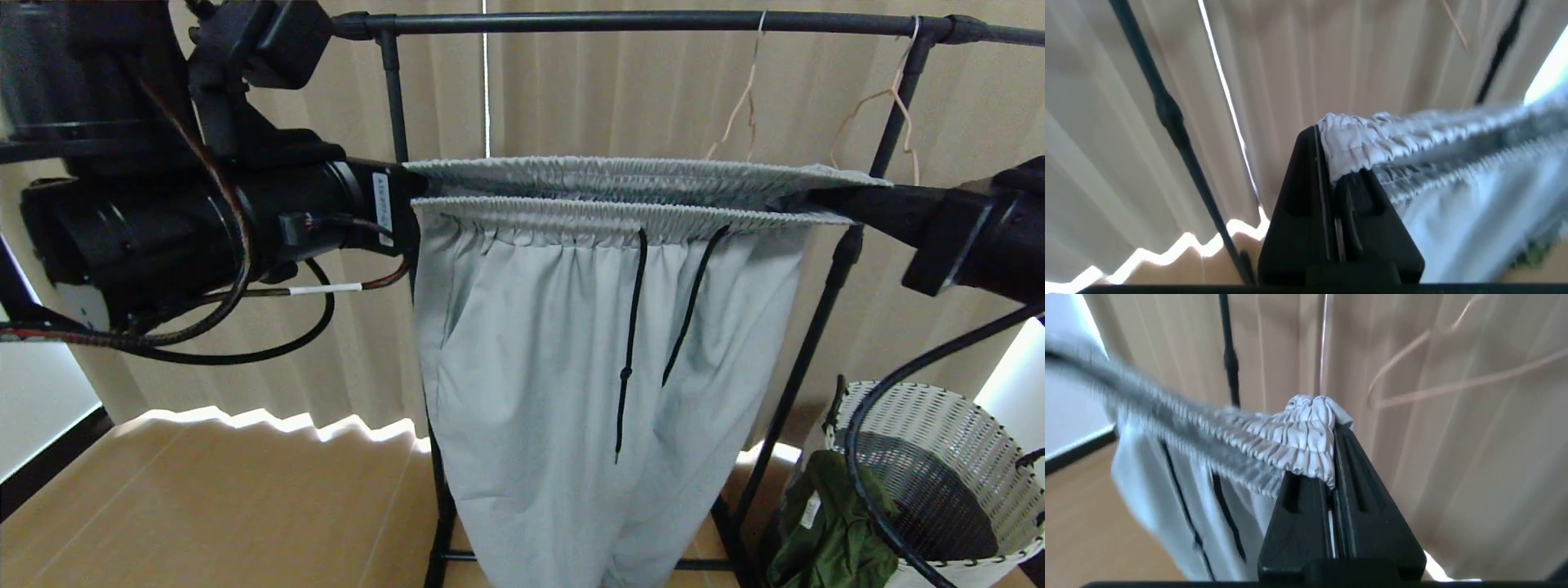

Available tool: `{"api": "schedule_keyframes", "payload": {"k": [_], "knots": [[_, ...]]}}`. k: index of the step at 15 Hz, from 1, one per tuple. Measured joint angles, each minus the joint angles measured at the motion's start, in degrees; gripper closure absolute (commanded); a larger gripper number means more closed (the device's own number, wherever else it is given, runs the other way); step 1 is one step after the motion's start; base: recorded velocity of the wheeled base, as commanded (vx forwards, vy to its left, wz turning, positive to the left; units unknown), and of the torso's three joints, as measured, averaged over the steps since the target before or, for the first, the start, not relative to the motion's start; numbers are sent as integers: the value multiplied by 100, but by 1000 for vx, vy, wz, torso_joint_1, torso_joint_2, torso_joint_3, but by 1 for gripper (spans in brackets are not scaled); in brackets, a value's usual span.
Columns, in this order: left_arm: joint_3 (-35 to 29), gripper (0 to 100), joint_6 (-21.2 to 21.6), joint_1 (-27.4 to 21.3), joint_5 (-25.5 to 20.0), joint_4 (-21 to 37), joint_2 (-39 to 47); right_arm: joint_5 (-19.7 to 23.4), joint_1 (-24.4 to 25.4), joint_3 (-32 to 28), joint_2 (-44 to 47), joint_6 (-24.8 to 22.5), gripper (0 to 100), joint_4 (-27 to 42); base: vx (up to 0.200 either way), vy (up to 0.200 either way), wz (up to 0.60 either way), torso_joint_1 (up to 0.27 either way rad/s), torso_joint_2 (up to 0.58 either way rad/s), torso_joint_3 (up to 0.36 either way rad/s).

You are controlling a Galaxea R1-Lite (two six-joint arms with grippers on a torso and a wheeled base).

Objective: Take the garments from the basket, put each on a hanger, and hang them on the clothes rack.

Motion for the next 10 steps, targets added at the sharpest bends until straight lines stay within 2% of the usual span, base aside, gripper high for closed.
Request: {"api": "schedule_keyframes", "payload": {"k": [2, 4, 6, 10], "knots": [[-524, 100, 0, 89, 5, -9, 329, 228, 188, 80, -378, 28, 100, 354, 0, 0, 0, 0, 0, 0], [-1001, 100, 0, 135, 16, -4, 709, 981, 395, 328, -695, 33, 100, 374, 0, 0, 0, 0, 0, 0], [-1298, 100, 0, 138, 18, 7, 1003, 1503, 455, 513, -845, 11, 100, 352, 0, 0, 0, 0, 0, 0], [-1323, 100, 2, 174, 0, 49, 1175, 1473, 402, 532, -839, 4, 100, 339, 0, 0, 0, 0, 0, 0]]}}
